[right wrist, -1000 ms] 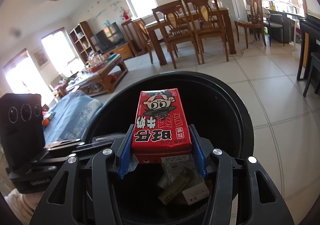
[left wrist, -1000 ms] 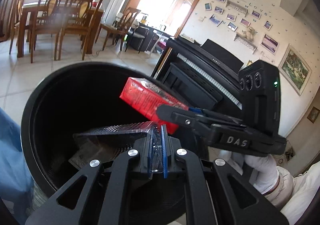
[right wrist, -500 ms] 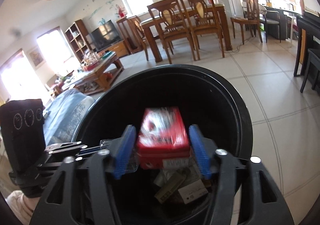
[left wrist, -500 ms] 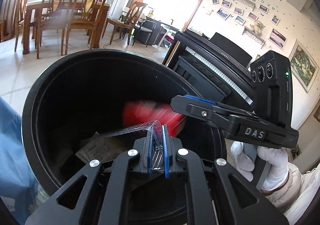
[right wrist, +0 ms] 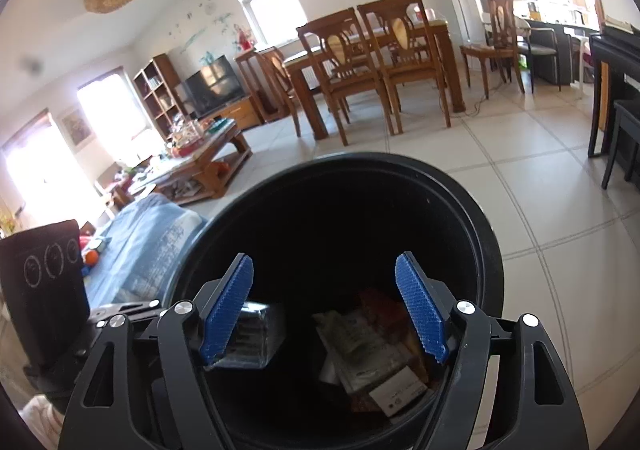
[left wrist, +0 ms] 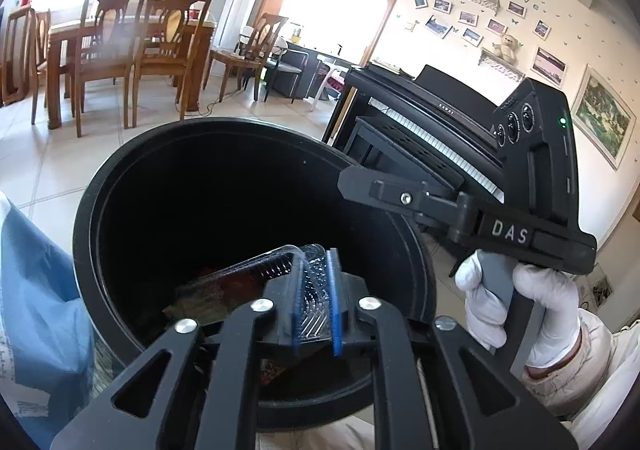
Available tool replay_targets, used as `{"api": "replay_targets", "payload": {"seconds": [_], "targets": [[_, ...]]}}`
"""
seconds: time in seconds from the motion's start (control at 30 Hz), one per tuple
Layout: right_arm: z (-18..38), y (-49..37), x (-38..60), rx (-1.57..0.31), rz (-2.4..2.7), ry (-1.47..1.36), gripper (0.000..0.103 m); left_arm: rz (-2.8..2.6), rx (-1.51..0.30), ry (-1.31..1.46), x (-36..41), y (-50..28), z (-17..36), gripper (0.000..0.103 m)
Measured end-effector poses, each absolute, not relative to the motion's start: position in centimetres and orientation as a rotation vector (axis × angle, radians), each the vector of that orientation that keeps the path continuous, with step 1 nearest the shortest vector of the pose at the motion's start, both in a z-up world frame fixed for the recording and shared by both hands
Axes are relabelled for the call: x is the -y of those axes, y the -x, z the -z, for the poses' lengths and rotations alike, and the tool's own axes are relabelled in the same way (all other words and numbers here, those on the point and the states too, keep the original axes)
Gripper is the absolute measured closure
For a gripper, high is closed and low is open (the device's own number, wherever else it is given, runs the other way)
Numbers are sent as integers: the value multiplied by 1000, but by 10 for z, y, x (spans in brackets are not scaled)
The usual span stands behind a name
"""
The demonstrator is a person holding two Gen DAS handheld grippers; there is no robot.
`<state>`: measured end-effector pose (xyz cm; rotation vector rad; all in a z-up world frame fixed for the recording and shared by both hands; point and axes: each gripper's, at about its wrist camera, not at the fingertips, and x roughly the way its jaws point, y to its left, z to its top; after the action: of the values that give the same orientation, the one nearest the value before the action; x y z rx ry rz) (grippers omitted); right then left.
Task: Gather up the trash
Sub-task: 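Open both tools to drop the tray and red box into the bin, then move both tools back over the table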
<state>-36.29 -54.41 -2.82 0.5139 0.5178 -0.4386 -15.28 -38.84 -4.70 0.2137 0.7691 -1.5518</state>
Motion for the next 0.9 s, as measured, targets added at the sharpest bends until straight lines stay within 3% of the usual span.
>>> {"api": "replay_targets", "payload": {"seconds": [0.03,0.1,0.23,0.9], "targets": [[26,364,543,-510,440,-515,25,1549,-761,-209,386,153,46,58],[22,364,540,-495,440,-519,19,1537,-718,-192,377,153,41,31],[14,360,533,-472,434,-521,12,1499,-680,-201,364,151,34,13],[-13,274,460,-486,234,-455,10,1265,-641,-93,259,104,12,6]]}}
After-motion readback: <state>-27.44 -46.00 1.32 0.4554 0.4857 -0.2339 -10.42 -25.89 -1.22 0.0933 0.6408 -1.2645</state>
